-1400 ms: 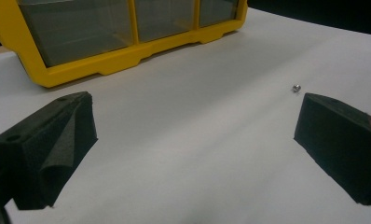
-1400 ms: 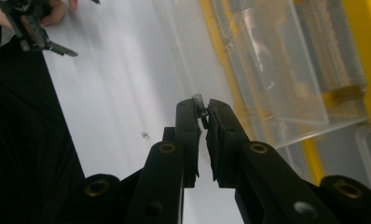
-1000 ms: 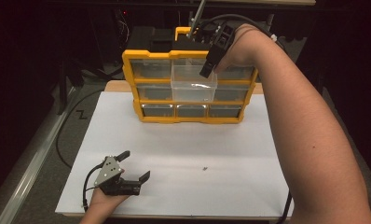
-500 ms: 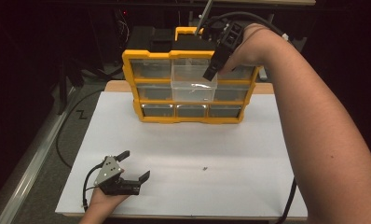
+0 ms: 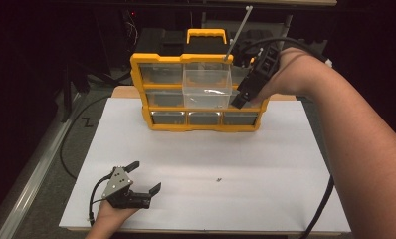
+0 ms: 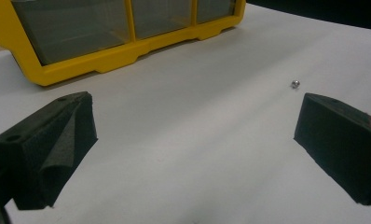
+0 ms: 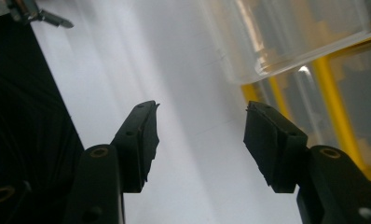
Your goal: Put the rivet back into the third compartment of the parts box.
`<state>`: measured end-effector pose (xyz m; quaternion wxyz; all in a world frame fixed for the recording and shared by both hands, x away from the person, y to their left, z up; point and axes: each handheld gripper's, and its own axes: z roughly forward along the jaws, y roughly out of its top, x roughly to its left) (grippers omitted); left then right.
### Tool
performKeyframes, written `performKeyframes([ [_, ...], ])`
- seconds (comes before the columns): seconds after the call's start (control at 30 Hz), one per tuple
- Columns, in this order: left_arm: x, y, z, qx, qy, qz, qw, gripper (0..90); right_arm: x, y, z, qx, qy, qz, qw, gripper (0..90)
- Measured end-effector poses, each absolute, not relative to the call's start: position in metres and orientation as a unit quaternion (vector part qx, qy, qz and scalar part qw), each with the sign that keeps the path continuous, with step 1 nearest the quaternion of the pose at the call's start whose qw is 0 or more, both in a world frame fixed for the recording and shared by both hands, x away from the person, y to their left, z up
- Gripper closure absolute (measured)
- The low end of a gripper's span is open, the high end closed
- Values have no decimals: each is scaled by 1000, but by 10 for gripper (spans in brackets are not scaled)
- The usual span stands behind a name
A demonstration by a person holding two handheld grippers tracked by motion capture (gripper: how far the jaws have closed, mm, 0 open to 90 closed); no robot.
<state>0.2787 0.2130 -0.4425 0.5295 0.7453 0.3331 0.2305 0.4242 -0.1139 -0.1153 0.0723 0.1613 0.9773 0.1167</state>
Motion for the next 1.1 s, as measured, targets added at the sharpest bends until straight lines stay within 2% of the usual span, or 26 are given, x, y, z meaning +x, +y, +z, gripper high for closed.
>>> performKeyframes([
  [0.37, 279, 213, -443, 747, 333, 230, 528, 3, 409, -124, -162, 156, 980, 108, 57, 353],
  [0.87, 279, 212, -443, 749, 333, 230, 525, 3, 403, -128, -246, 157, 981, 112, 37, 140],
  [1.03, 279, 212, -443, 748, 333, 230, 526, 3, 402, -130, -269, 166, 978, 117, 40, 22],
  [1.1, 279, 213, -443, 747, 334, 230, 527, 3, 401, -132, -280, 174, 977, 114, 43, 2],
])
